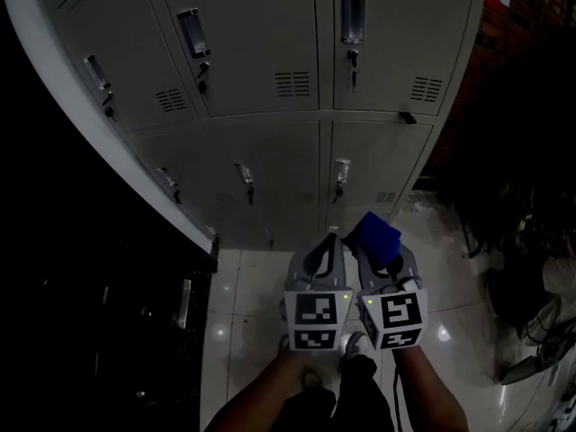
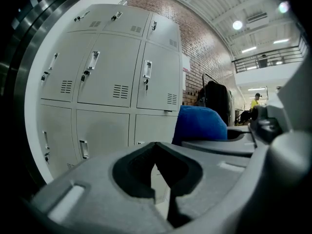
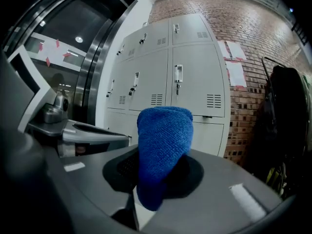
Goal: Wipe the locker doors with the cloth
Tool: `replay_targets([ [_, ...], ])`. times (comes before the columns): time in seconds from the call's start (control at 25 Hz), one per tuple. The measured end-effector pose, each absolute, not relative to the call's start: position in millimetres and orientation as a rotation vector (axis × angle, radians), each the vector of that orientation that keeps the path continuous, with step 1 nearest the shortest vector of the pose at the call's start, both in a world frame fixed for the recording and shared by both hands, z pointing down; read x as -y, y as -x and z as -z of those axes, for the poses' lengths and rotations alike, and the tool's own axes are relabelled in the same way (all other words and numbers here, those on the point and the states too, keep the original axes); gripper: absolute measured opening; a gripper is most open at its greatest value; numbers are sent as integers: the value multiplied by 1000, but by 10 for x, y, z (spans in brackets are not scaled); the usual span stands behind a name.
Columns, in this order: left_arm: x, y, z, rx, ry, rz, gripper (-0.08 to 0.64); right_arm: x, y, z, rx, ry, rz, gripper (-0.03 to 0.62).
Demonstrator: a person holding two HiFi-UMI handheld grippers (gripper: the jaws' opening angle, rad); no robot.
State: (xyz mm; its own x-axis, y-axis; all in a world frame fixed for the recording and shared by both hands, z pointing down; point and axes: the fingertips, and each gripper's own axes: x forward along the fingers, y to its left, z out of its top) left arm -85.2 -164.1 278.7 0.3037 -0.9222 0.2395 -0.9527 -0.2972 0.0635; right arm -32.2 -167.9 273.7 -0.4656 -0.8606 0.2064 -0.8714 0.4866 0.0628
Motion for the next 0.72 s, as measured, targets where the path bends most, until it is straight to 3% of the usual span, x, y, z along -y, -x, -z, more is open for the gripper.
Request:
replay_targets([
  [0.72, 903, 1000, -2392, 1677, -2455, -207, -5, 959, 473, -2371, 2458, -1588, -85, 81],
])
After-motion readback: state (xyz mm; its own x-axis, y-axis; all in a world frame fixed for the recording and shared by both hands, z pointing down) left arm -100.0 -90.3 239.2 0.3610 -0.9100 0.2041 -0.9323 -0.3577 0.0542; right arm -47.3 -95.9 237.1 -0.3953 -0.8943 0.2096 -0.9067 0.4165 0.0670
